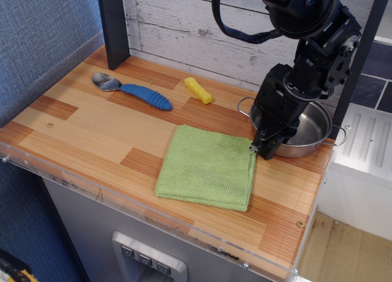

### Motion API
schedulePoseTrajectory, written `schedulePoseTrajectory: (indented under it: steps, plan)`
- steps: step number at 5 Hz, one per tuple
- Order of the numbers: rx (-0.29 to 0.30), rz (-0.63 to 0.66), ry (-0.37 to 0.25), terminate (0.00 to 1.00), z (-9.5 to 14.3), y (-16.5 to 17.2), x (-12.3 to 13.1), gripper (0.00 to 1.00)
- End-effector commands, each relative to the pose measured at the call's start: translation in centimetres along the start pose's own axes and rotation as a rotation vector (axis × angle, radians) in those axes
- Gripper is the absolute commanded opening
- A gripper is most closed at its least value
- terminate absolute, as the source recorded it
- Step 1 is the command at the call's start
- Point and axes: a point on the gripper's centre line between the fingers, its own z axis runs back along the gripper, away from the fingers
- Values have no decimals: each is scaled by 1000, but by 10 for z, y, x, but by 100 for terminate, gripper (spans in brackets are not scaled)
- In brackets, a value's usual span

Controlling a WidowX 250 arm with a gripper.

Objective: Place vessel on the green cloth

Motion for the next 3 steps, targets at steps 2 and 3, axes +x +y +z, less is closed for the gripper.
schedulePoseTrajectory:
  steps: [2,3]
  plan:
    - [-104,5,15,0,35,3,6,0]
    - [-113,18,9,0,42,6,10,0]
